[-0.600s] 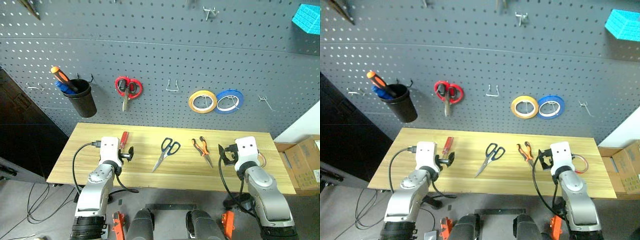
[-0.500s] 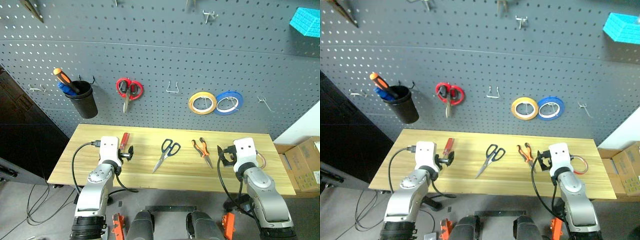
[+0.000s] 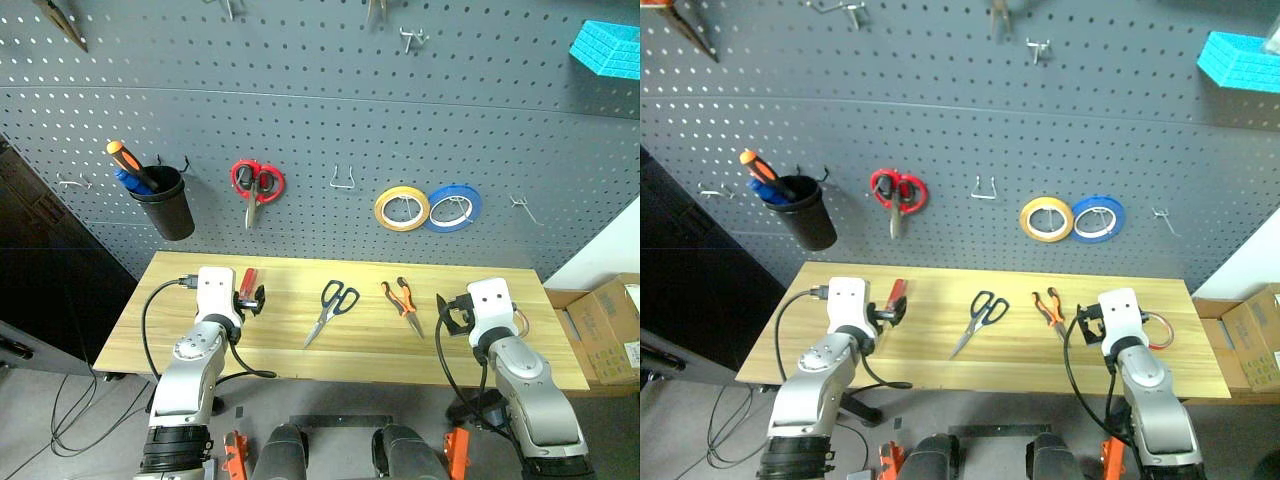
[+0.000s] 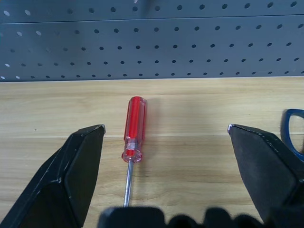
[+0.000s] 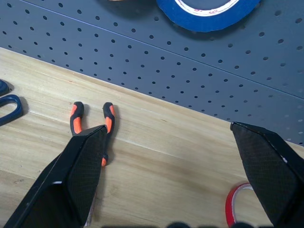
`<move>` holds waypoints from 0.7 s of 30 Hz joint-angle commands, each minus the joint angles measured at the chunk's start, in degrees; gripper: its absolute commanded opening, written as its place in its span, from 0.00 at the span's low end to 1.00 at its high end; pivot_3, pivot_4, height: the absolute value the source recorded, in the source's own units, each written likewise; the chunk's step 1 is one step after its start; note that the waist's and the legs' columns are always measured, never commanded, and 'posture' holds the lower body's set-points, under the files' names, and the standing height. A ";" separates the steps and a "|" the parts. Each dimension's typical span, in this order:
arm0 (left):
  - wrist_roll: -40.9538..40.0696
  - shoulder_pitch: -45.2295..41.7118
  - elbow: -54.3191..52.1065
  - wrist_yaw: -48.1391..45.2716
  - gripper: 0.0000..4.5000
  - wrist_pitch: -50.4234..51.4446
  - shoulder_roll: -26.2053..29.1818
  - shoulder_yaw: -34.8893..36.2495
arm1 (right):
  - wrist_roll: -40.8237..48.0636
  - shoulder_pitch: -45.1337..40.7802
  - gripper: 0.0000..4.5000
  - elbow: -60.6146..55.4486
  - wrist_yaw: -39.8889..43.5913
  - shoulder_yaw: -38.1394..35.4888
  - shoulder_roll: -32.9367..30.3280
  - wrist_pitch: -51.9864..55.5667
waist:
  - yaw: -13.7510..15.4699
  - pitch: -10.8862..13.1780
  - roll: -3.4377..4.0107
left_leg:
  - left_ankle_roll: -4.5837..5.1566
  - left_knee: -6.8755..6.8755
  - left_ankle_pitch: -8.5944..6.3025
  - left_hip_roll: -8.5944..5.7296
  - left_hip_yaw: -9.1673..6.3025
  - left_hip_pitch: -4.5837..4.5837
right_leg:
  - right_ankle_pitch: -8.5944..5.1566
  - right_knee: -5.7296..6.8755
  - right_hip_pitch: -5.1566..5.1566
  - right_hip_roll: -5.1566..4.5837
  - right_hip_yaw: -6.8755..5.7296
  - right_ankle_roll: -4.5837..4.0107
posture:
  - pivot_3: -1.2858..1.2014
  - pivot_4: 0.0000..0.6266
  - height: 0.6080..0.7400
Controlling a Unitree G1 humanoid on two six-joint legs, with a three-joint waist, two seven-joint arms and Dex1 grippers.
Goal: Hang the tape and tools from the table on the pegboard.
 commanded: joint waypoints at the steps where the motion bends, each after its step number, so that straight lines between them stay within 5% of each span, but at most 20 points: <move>1: 0.02 -1.41 -1.18 -0.48 0.99 -0.95 0.08 -0.09 | -0.49 -0.03 1.00 -2.25 0.30 -0.13 -0.56 -0.89 | 0.00 0.00 0.00 | 0.00 0.02 0.00 0.00 0.00 0.01 | 0.00 0.04 0.00 0.00 0.00 0.00 | 0.54 0.15 1.00; 13: -5.93 -17.22 0.57 -9.11 0.99 6.11 -2.93 -5.19 | 1.76 -3.15 1.00 -3.35 7.36 -1.60 -7.44 6.28 | 0.00 0.26 0.05 | 0.00 0.85 -0.01 0.00 -0.03 0.04 | -0.04 0.63 0.12 0.00 0.02 -0.03 | 0.53 0.24 1.00; 21: -13.57 -23.26 2.99 -22.22 0.99 16.36 -10.83 -18.50 | 8.78 -7.65 1.00 6.72 20.14 -2.57 -16.10 14.49 | -0.60 2.14 0.22 | 0.02 1.03 -0.02 -0.03 -0.05 -0.01 | -0.05 0.59 0.24 -0.02 0.07 -0.02 | 0.51 0.35 1.00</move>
